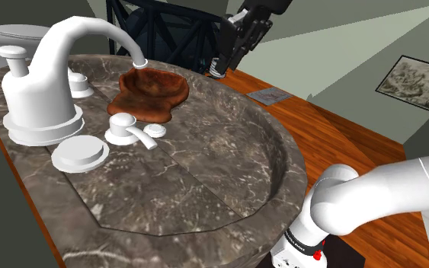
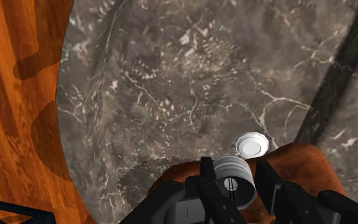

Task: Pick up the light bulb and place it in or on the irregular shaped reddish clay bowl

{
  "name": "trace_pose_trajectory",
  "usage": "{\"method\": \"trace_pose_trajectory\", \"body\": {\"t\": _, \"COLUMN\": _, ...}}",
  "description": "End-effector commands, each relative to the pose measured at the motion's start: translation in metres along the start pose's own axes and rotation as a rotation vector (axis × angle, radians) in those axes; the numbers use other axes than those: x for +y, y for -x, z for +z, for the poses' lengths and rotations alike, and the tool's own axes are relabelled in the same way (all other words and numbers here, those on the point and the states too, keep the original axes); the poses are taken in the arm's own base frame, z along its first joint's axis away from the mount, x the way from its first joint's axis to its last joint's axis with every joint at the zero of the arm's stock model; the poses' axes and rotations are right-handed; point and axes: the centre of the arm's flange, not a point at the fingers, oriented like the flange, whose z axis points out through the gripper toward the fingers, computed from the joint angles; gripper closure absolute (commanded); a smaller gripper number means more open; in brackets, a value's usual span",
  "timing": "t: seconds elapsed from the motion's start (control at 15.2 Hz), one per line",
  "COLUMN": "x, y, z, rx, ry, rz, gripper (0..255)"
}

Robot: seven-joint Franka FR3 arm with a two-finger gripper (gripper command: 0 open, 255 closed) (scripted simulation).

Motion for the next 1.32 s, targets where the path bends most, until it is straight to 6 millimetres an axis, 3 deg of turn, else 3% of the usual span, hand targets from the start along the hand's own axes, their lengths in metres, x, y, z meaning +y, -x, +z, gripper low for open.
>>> {"method": "trace_pose_trajectory", "body": {"t": 0.0, "x": 0.001, "y": -0.002, "z": -0.006, "rx": 0.000, "ry": 0.000, "rz": 0.000, "gripper": 255}}
{"method": "trace_pose_trajectory", "body": {"t": 0.79, "x": -0.038, "y": -0.146, "z": 0.048, "rx": 0.000, "ry": 0.000, "rz": 0.000, "gripper": 255}}
{"method": "trace_pose_trajectory", "body": {"t": 1.25, "x": -0.041, "y": -0.134, "z": 0.083, "rx": 0.000, "ry": 0.000, "rz": 0.000, "gripper": 255}}
